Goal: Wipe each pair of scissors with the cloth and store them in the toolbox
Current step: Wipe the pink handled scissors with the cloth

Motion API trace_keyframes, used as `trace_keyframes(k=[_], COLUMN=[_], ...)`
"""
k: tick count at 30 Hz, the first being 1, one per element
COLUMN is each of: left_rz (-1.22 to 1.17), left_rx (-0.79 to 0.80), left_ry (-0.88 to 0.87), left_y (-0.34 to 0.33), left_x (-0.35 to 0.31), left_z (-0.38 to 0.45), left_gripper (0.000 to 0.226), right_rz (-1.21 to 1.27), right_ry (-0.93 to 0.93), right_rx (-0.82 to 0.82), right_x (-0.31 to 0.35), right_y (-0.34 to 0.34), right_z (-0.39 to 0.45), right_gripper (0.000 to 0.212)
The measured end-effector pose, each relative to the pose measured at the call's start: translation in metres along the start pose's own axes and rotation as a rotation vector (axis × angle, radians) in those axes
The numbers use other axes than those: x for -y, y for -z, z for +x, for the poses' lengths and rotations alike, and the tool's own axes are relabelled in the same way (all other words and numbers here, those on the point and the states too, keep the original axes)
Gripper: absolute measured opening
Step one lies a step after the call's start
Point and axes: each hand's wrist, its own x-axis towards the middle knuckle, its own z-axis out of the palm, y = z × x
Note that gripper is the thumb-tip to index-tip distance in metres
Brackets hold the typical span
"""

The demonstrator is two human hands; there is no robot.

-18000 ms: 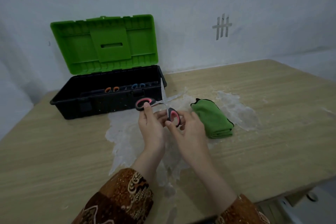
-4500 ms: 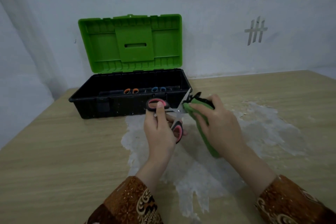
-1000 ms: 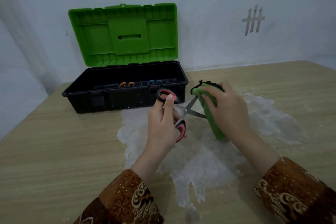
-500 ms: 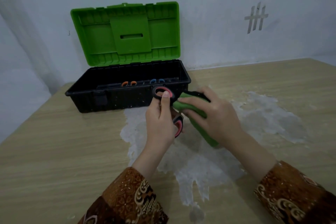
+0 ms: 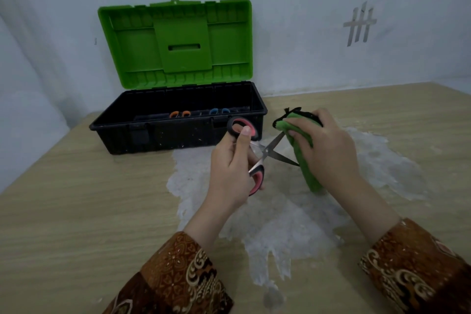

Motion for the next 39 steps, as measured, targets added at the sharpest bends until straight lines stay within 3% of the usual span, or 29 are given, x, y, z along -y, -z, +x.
trace_keyframes(k=[5,8,13,18,23,33,39], left_rz=[0.095,0.161,0.145,0.172,0.176,0.056,0.076], left_rx=[-0.014,-0.055,-0.119,-0.066,0.013,0.159,0.15], left_ry=[-0.008,-0.023,-0.01,-0.063,-0.015,0.065,0.052], left_y=[0.002,0.006,0.012,0.018,0.02,0.023,0.022], left_x=[0.001,0.004,0.006,0.002,0.005,-0.007,-0.006], left_z=[0.005,0.008,0.012,0.015,0.016,0.014,0.015], left_gripper=[0.03,0.03,0.029,0.028,0.04,0.03,0.031], right_rz=[-0.06,0.073,0.129,0.016,-0.079,-0.211,-0.254], right_ry=[-0.127,0.002,0.325,0.281,0.216,0.134,0.104], right_rx=[-0.129,-0.176,0.135,0.123,0.149,0.133,0.144], right_x=[-0.012,-0.002,0.03,0.029,0.023,0.003,0.001], right_y=[0.016,0.021,-0.001,-0.003,-0.001,0.001,-0.003], right_z=[0.003,0.006,-0.009,-0.007,-0.006,-0.002,-0.001], right_gripper=[0.023,0.028,0.034,0.036,0.032,0.013,0.01])
